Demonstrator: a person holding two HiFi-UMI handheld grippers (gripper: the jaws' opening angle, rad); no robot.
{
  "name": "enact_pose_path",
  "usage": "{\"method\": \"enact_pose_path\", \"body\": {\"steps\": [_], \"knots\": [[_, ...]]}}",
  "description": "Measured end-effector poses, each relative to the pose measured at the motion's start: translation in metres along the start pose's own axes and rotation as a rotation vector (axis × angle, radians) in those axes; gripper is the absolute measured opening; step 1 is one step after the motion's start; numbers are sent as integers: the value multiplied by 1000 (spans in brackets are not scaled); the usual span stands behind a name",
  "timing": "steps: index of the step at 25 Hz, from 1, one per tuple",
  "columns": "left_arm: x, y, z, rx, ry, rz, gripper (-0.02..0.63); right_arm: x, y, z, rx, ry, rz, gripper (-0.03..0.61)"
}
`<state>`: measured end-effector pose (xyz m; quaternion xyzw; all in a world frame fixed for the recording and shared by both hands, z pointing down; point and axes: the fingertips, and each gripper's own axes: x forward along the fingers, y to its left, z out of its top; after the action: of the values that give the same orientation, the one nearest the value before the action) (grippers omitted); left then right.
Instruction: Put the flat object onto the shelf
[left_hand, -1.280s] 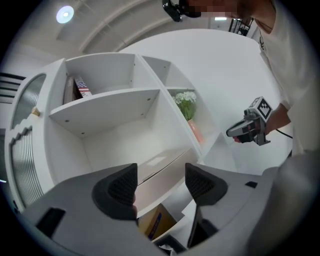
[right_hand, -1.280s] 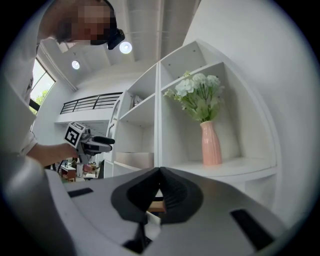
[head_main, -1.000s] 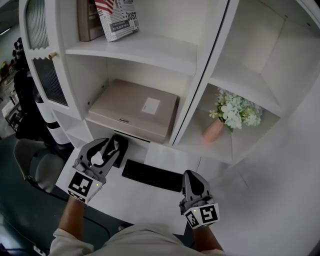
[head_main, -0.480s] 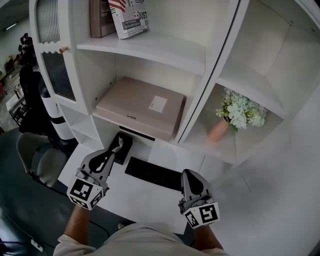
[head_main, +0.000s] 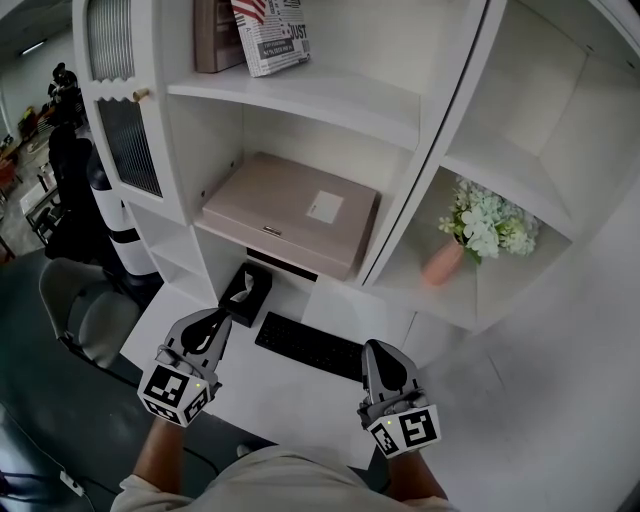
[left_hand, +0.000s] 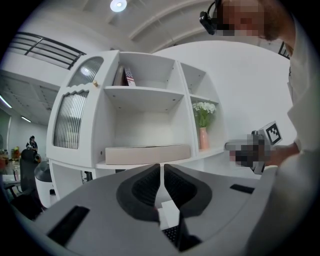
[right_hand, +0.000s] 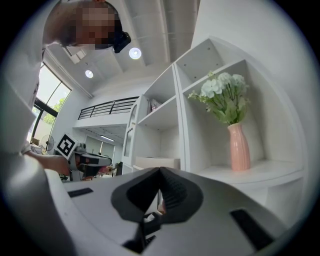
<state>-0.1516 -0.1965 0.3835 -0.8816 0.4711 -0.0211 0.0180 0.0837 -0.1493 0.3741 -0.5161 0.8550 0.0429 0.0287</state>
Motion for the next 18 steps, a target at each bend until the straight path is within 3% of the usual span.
{"method": "enact_pose_path", "body": {"steps": [18], "knots": [[-12,-8,-10,-17,10,16,26,-2,8,-5,-2,16,42,2]]}}
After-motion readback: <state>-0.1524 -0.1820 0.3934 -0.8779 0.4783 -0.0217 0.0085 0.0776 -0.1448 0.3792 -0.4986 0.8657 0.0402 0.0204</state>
